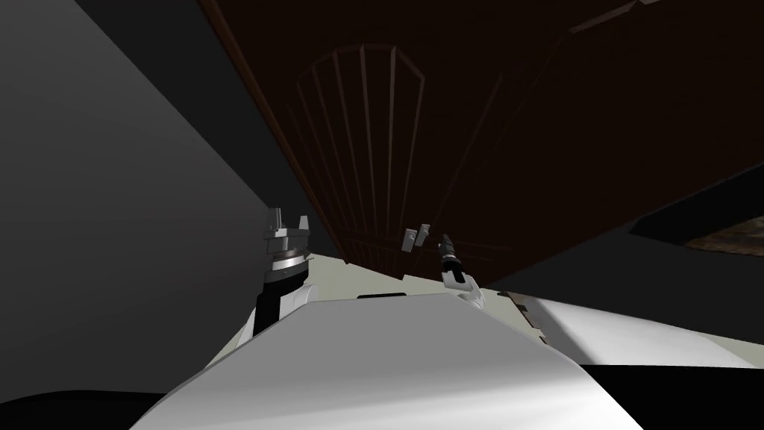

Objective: Pull the door open

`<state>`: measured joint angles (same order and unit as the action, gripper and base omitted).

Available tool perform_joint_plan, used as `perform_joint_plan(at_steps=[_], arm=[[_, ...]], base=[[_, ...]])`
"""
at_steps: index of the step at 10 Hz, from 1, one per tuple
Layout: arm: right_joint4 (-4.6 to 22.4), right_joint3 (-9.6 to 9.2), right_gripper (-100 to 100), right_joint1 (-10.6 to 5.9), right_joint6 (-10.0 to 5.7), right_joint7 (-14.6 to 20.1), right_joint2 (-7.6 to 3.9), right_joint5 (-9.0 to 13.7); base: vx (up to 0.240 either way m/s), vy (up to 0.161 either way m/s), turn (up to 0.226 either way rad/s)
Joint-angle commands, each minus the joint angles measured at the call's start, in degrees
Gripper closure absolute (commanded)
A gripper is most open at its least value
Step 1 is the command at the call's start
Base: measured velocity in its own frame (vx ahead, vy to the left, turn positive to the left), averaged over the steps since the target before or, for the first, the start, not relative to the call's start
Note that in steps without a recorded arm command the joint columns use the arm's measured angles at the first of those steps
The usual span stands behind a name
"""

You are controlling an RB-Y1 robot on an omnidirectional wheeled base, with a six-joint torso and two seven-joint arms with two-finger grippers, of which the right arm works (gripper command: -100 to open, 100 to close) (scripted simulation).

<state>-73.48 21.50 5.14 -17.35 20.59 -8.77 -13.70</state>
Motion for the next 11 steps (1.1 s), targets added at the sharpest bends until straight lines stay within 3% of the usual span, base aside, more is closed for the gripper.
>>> perform_joint_plan(at_steps=[1,2,3,4,9,11], arm=[[-0.99,-1.76,-100,-0.55,-0.10,0.17,1.08,-0.11],[-1.10,-2.75,-100,-1.21,-0.29,0.21,1.72,-0.20],[-0.74,-2.03,-100,-0.71,-0.66,0.05,1.38,-0.15],[-0.74,-2.03,100,-0.71,-0.66,0.05,1.38,-0.15],[-0.74,-2.03,100,-0.71,-0.66,0.05,1.38,-0.15],[-0.33,-0.13,100,0.84,-0.34,0.20,-0.20,0.12]], base=[[0.198,0.102,0.142],[0.180,0.141,0.183],[0.079,0.067,0.034],[-0.008,-0.007,-0.034],[-0.015,-0.009,0.010],[-0.154,-0.075,-0.153]])
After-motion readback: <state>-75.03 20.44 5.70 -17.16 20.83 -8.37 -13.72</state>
